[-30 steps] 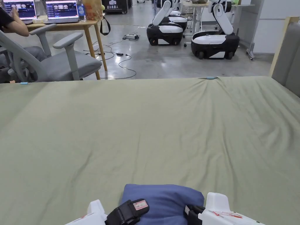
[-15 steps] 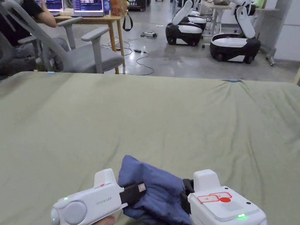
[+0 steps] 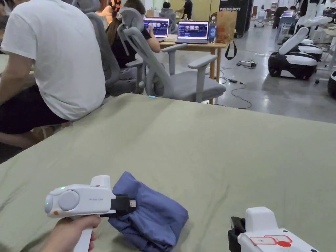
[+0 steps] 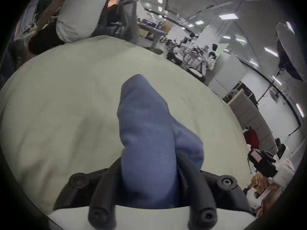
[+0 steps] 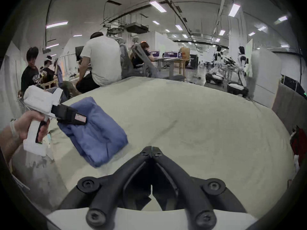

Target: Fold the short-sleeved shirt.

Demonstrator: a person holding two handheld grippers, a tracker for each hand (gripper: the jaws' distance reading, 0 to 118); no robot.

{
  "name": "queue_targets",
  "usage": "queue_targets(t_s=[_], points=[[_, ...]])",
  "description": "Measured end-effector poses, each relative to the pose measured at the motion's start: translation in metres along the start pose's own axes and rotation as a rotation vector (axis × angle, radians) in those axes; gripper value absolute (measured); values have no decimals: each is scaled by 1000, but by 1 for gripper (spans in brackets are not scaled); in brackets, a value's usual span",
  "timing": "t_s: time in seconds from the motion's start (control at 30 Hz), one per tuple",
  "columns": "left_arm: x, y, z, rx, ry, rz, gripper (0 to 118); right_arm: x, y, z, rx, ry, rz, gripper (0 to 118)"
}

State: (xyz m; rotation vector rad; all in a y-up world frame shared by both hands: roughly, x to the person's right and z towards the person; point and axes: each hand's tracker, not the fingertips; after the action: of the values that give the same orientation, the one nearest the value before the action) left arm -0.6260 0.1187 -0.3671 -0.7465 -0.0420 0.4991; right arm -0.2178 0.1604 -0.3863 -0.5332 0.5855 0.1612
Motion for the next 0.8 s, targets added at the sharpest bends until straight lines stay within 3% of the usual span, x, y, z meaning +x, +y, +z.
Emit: queue_targets(t_s=[0.1,0.13,0.17,0.2,0.3,0.43,0.47,0.53,0.67,0.8], points=[[-30,4,-13,-35,-34,53,28,-4,2,-7,-11,2,8,0],[-32,3,-14,-31,-40,50,43,-4,2,-9,-13,2,8,0],[-25,-2,-9,-22,-31,45,76,-4,3,-11,-17,1,10,0],[-27,-1,-5,25,26,36,89,-8,5,-7,-17,2,13,0],[-46,9,20,128,81,77,101,-6,5,-6,-20,-3,14,0],[-44,8,66,184,186,87,81,-1,5,3,-18,-5,-9,0],[-42,7,73,179,194,85,61,6,3,3,-16,-2,-10,0],[-30,1,79,192,261,57,3,13,3,10,-6,-8,-19,0],[12,-6,79,244,193,33,0,31,7,34,27,-33,-27,0],[96,-14,60,312,209,-158,0,70,13,64,74,-88,-62,0]])
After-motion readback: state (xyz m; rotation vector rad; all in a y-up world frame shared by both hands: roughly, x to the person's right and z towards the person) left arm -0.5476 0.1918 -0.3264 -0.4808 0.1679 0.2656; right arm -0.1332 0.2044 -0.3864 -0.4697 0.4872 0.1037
